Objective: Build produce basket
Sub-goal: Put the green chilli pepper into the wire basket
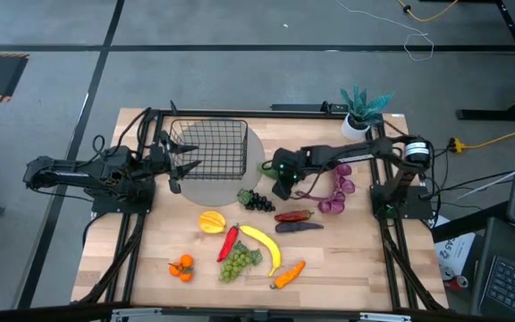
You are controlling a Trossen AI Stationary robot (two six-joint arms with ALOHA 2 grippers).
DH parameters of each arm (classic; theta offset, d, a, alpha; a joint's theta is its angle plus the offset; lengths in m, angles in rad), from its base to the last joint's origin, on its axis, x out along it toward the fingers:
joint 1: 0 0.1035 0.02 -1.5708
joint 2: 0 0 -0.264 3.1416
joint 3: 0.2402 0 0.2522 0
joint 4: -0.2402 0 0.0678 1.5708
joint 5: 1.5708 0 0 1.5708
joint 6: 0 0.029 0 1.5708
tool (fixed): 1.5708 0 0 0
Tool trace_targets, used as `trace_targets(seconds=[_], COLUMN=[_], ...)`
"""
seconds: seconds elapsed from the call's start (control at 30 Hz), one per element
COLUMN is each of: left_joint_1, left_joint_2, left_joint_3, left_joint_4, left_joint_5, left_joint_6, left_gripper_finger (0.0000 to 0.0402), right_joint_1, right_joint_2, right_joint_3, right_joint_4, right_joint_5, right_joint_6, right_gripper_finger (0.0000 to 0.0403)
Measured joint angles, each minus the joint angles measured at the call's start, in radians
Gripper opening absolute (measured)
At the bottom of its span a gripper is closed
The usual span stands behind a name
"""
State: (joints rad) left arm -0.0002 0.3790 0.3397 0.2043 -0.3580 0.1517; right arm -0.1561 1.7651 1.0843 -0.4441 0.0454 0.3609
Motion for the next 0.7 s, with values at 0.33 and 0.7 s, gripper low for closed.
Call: trace_targets(seconds=[0.33, 0.7], left_joint_1=[0.000, 0.000], left_joint_2=[0.000, 0.000], left_joint_3=[0.000, 0.000], left_joint_4=[0.001, 0.000], left_joint_5=[0.000, -0.002], left_joint_6=[0.069, 0.069], left_gripper_finger=[0.0204, 0.0204], right_joint_1=[-0.042, -0.142], right_joint_2=[-0.131, -0.089], right_joint_3=[0.208, 0.297], right_joint_4=[-0.098, 0.450], right_joint_5=[0.470, 0.127], right_joint_6=[-0.225, -0.368], right_gripper_finger=[0.0104, 0.0104])
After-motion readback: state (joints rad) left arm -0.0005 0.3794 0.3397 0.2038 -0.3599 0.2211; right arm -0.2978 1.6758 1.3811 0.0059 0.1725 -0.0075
